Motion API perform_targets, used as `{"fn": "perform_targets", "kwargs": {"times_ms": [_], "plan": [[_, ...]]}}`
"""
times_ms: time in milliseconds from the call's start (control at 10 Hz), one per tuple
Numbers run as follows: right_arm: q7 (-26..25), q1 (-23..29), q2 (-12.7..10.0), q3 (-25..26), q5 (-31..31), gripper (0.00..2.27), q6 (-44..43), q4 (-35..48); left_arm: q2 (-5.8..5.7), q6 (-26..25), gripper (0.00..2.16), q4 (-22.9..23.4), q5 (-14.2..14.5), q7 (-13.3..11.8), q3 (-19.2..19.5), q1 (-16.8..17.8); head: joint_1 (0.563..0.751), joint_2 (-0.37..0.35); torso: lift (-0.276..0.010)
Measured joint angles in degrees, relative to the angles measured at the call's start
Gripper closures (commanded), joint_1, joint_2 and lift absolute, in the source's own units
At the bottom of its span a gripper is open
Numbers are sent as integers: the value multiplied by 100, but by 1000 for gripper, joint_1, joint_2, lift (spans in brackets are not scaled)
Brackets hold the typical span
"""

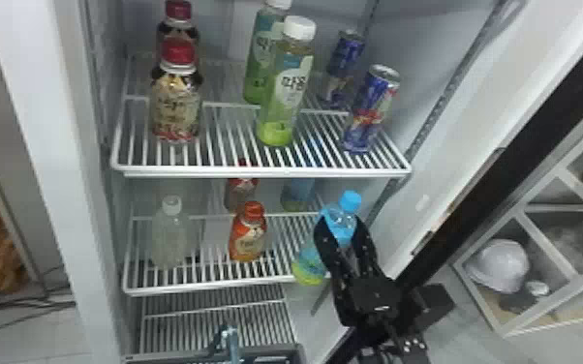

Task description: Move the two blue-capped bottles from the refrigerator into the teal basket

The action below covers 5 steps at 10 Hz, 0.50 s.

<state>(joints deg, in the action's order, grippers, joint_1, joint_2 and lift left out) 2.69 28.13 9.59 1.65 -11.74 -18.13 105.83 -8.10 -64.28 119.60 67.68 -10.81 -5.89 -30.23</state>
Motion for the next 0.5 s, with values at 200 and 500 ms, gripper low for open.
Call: {"fn": "perform_targets", "kwargs": {"times_ms": [200, 500], "plan": [[82, 410, -17, 75, -80, 788, 172, 545, -6, 2, 1108, 0, 0, 0, 0, 0, 695, -350, -136], [285, 1045, -46, 199, -162, 788, 620, 1335, -7, 2, 1108, 0, 0, 0, 4, 0, 695, -350, -136]]}}
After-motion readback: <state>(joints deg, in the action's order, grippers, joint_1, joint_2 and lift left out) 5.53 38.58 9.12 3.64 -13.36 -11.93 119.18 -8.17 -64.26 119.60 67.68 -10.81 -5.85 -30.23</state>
